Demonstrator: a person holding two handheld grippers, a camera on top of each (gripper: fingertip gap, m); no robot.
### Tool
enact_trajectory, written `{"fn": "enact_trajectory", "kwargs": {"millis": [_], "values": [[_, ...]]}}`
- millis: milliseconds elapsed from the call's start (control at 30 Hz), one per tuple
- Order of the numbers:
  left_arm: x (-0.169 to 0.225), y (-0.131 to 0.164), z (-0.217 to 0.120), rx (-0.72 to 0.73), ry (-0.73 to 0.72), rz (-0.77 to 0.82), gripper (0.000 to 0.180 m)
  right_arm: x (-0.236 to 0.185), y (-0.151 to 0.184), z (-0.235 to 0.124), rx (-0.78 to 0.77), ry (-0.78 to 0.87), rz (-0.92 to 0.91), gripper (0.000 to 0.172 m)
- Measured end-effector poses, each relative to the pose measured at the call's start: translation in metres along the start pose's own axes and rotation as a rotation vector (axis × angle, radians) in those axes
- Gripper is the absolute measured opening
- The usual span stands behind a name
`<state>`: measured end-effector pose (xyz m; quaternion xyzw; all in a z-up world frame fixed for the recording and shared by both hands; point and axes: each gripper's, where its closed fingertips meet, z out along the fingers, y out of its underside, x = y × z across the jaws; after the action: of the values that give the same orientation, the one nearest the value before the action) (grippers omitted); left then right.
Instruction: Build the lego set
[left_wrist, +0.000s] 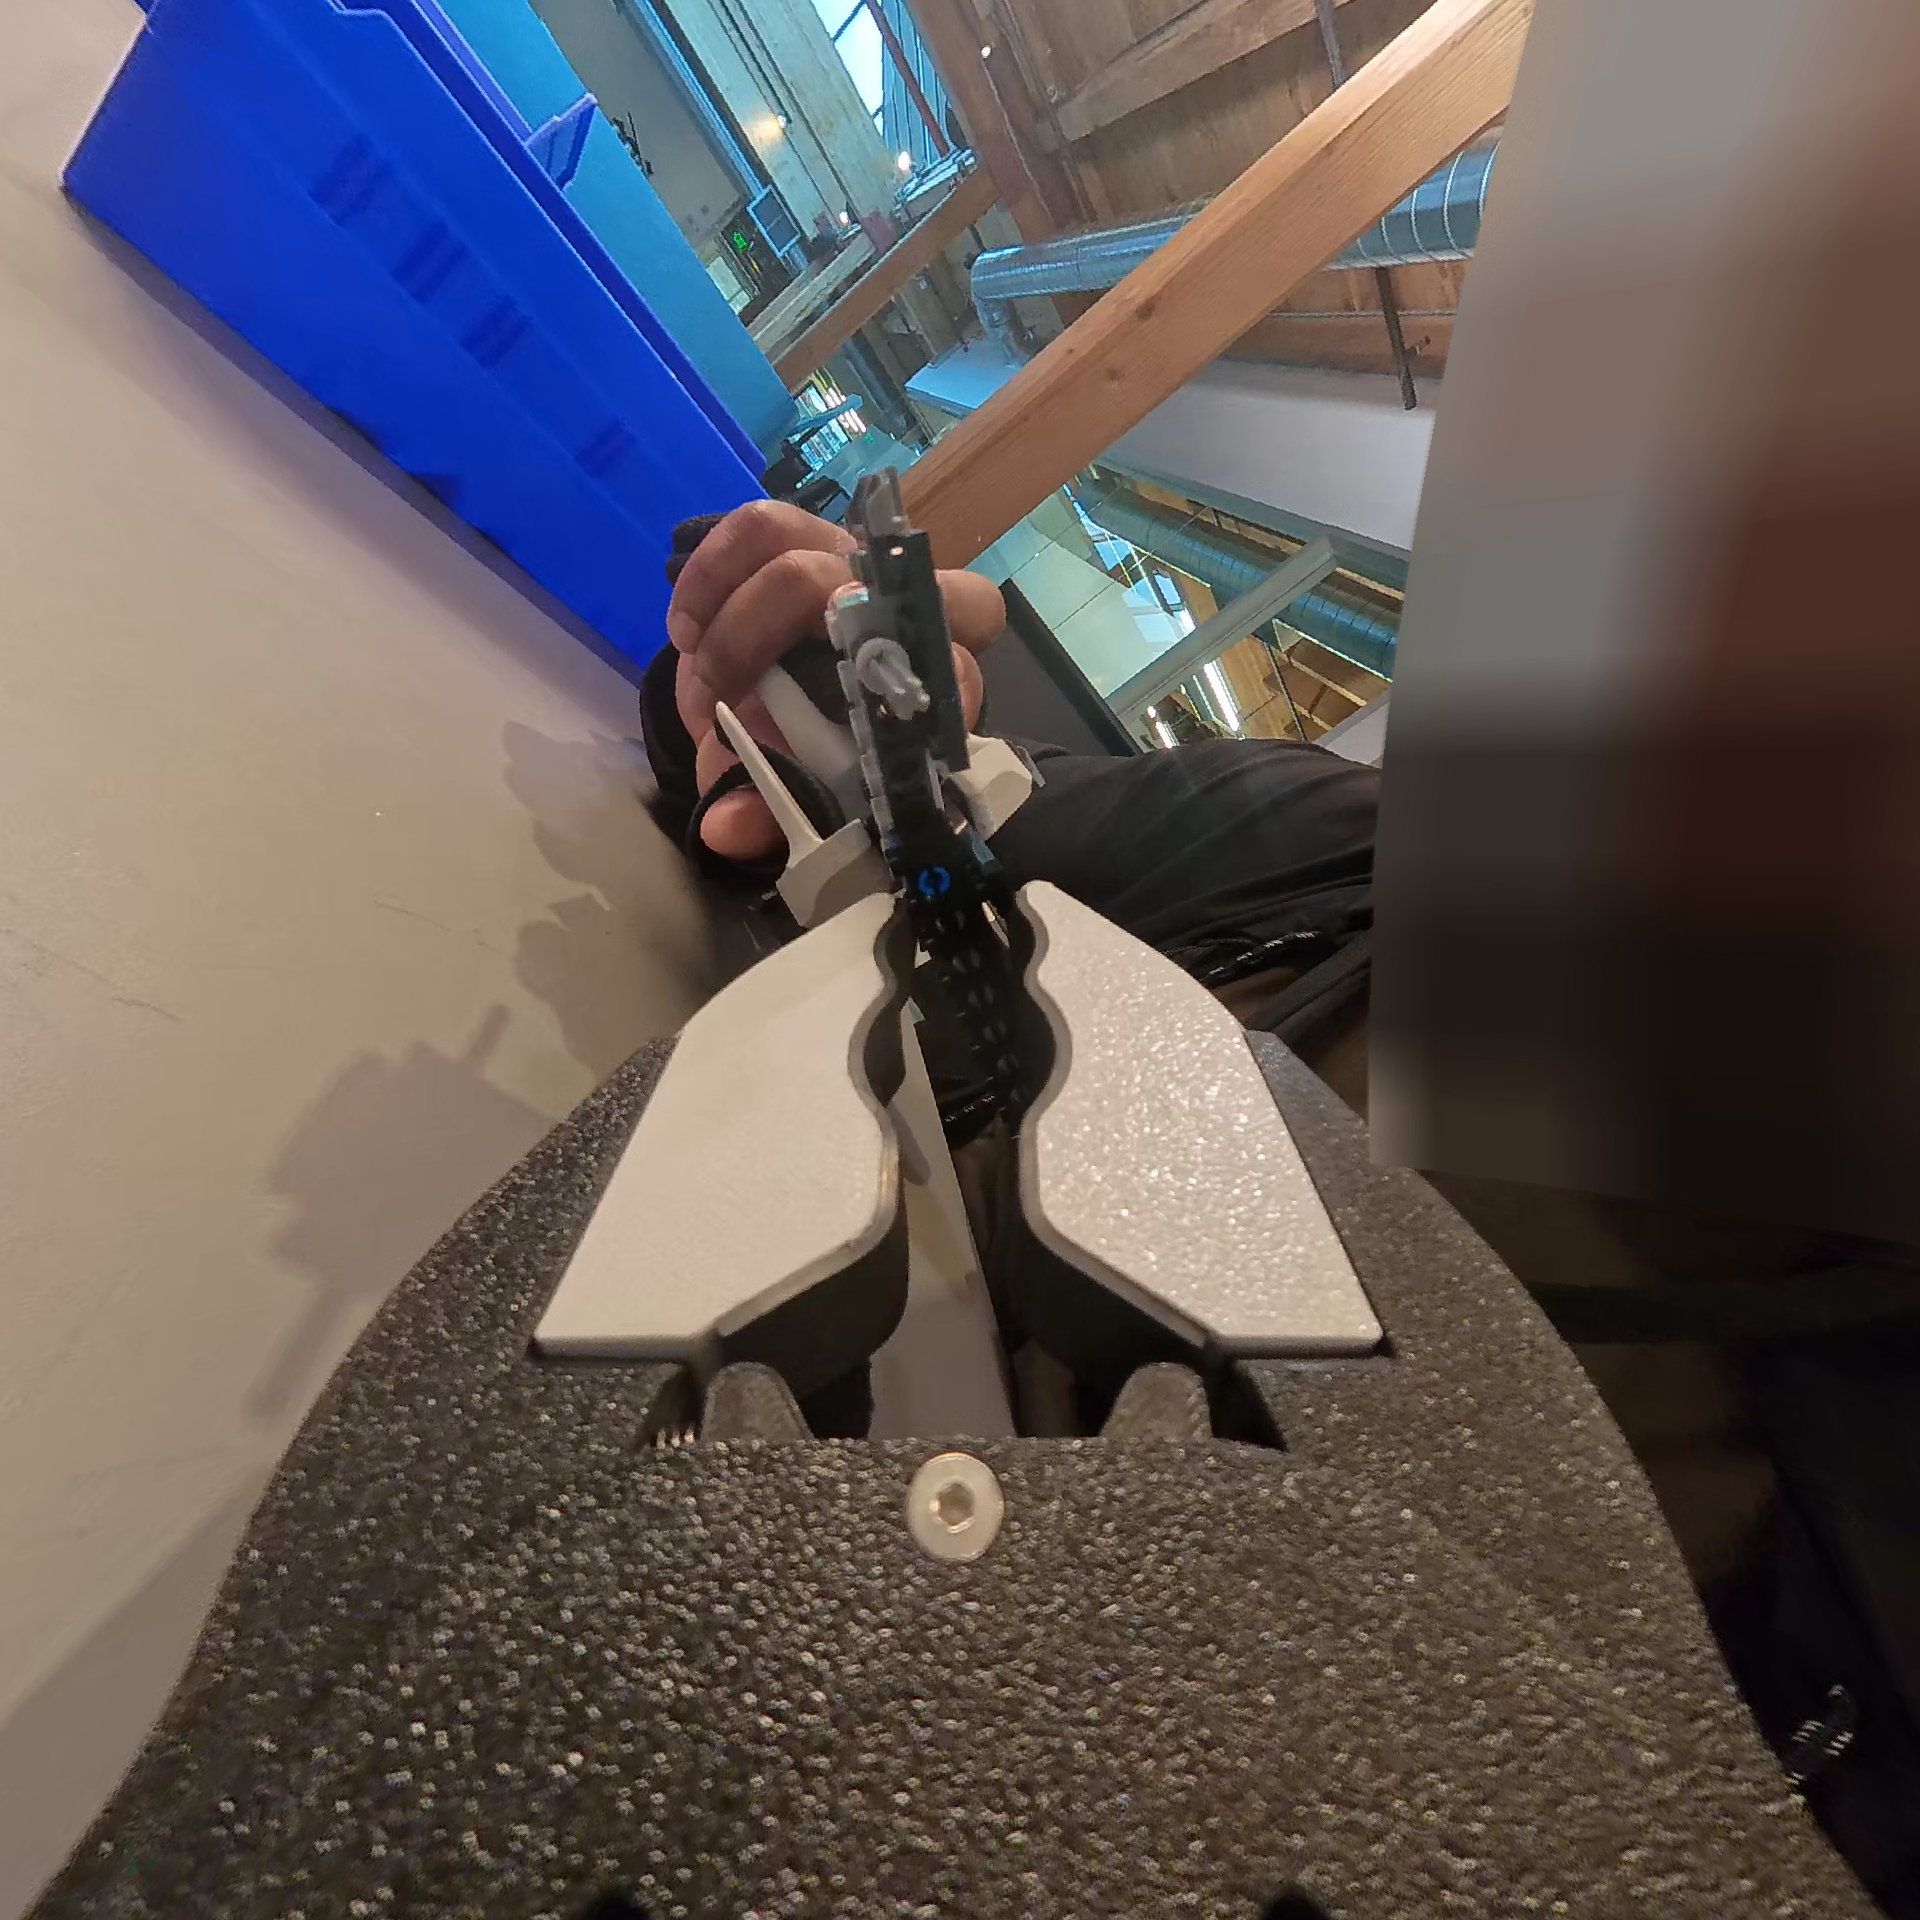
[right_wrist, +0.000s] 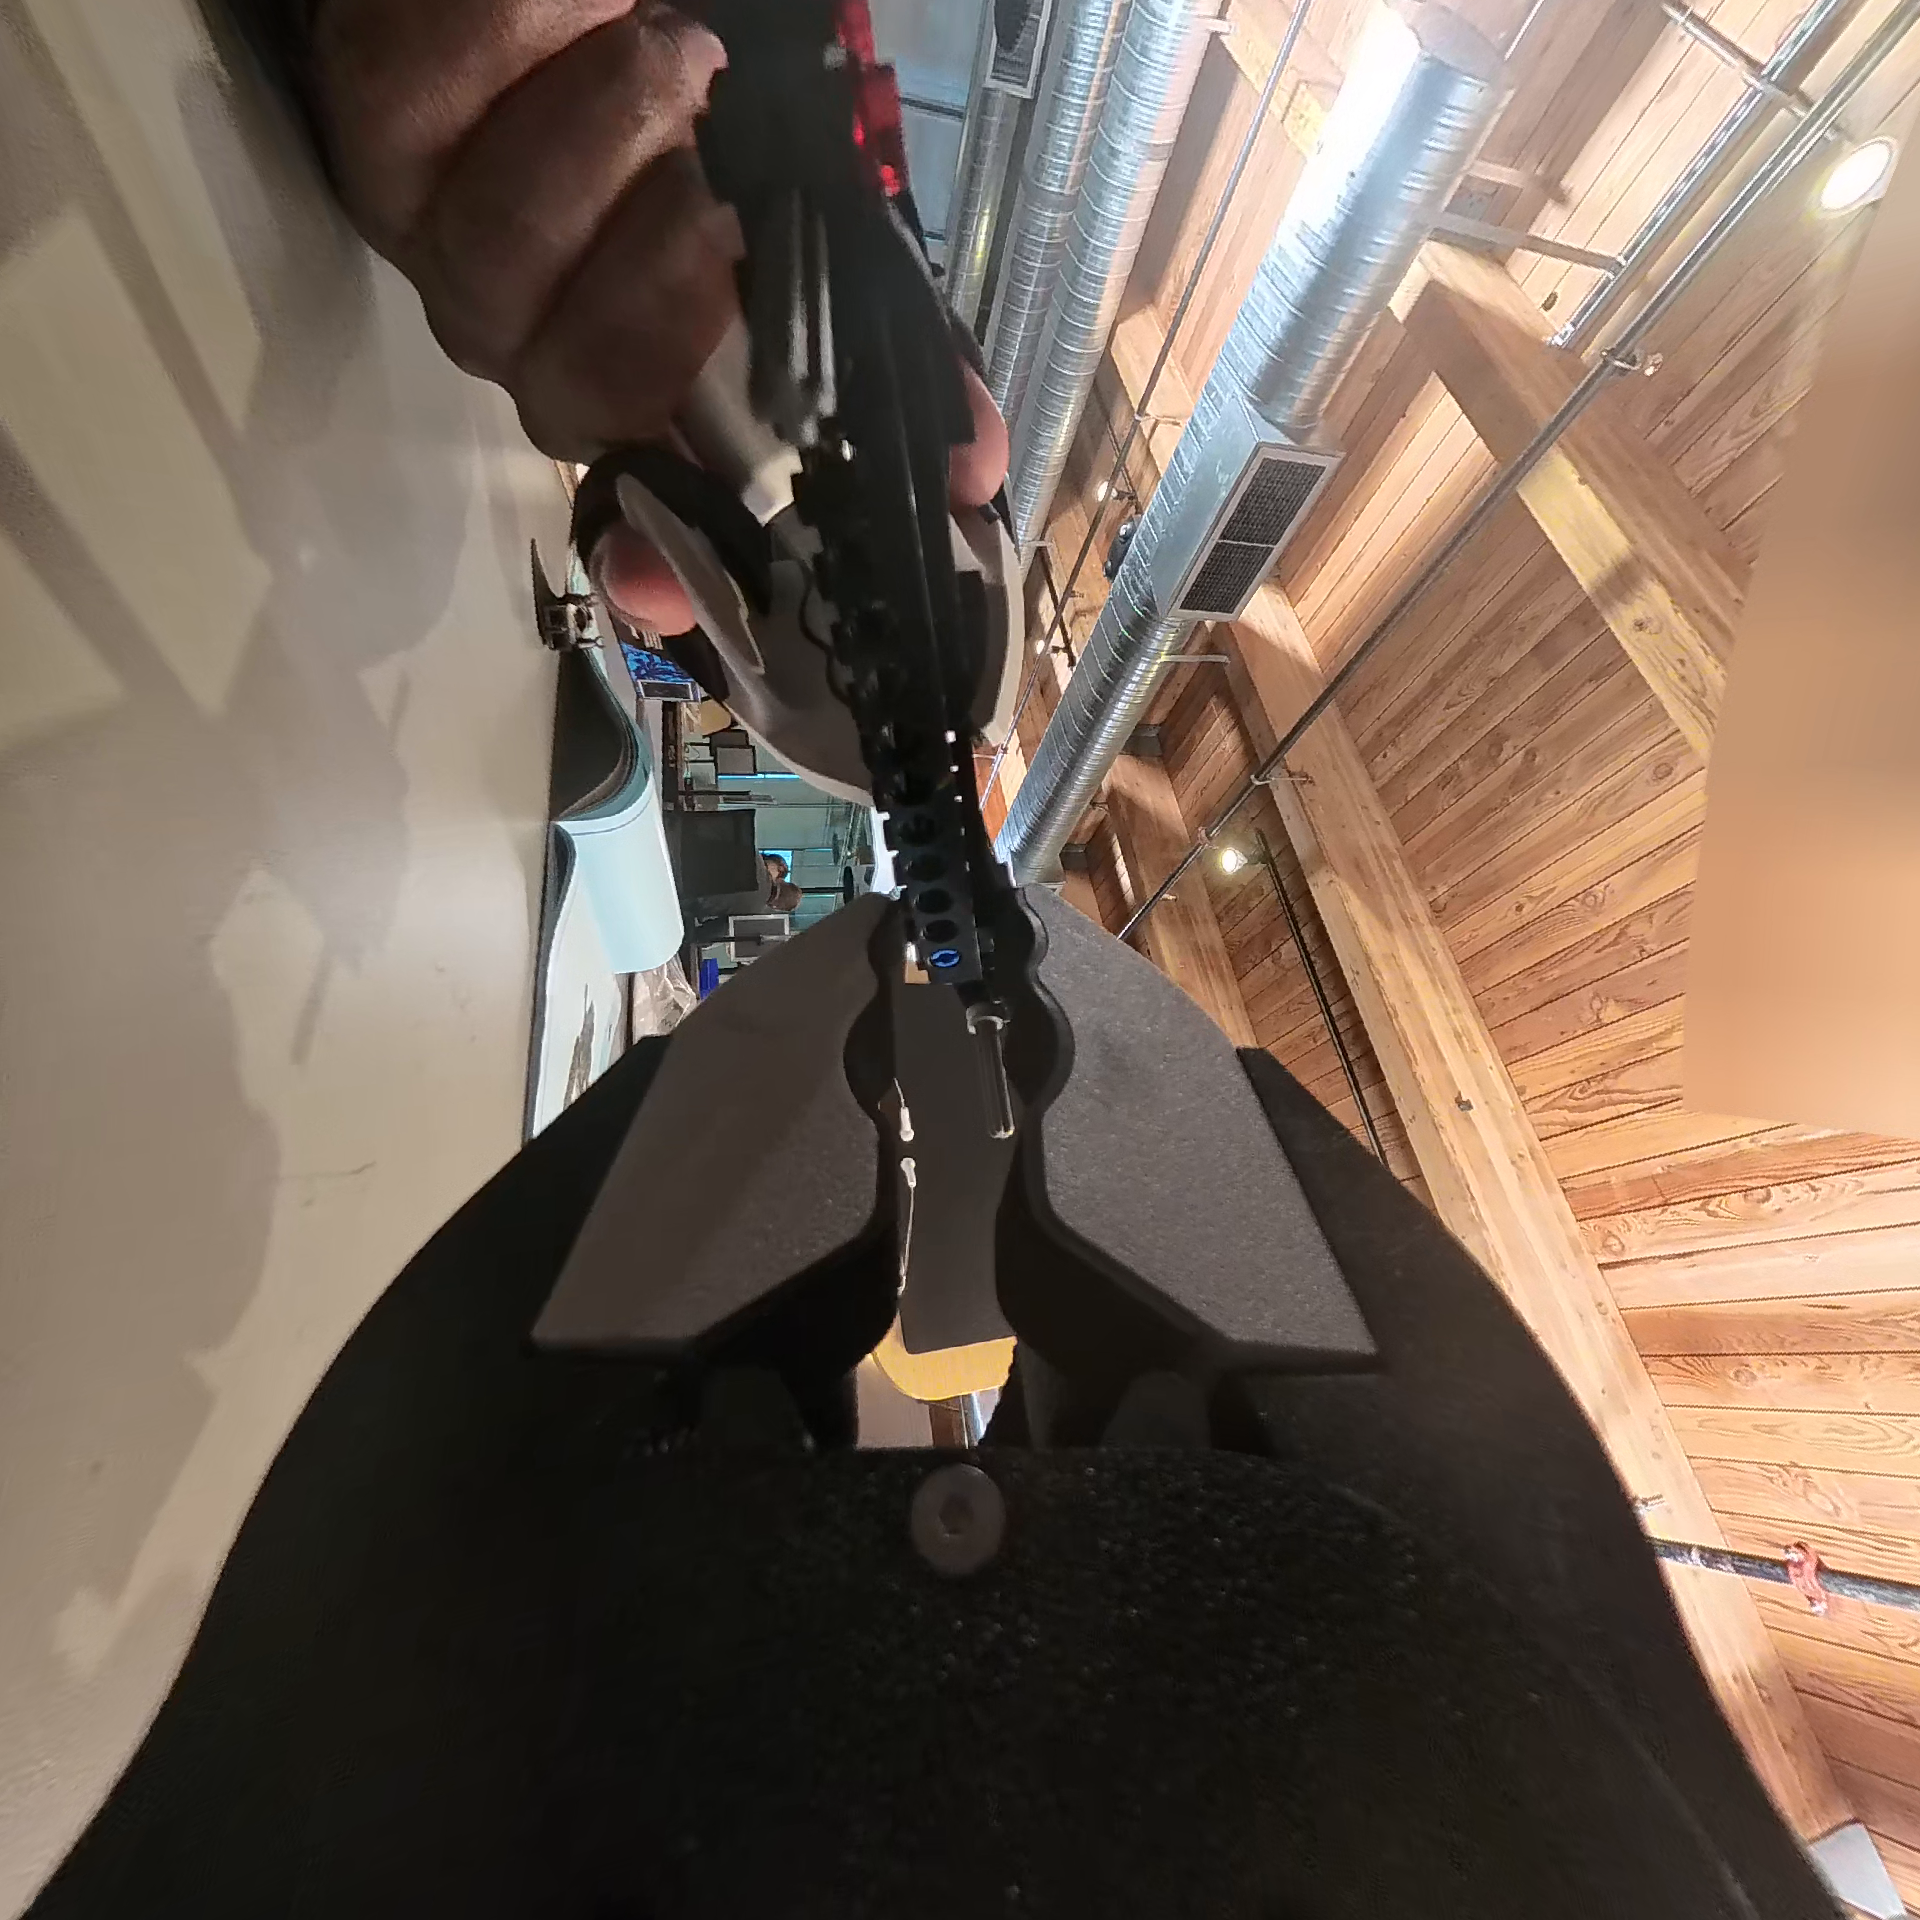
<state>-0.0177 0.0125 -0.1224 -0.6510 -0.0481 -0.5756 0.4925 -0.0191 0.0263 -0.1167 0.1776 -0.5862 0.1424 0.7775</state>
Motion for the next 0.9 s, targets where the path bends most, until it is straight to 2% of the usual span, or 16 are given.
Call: {"fn": "enact_trajectory", "kwargs": {"millis": [400,633,900], "values": [[-0.002,-0.002,0.0,0.02,-0.019,0.013,0.017,0.003,0.009,0.002,-0.037,0.017,0.053,0.02],[-0.005,-0.007,-0.002,0.052,-0.04,0.018,0.017,0.004,0.019,-0.002,-0.067,-0.018,0.204,0.023],[-0.013,-0.013,-0.007,0.086,-0.089,-0.002,0.017,-0.003,0.031,-0.012,-0.096,-0.145,0.488,0.02]]}}
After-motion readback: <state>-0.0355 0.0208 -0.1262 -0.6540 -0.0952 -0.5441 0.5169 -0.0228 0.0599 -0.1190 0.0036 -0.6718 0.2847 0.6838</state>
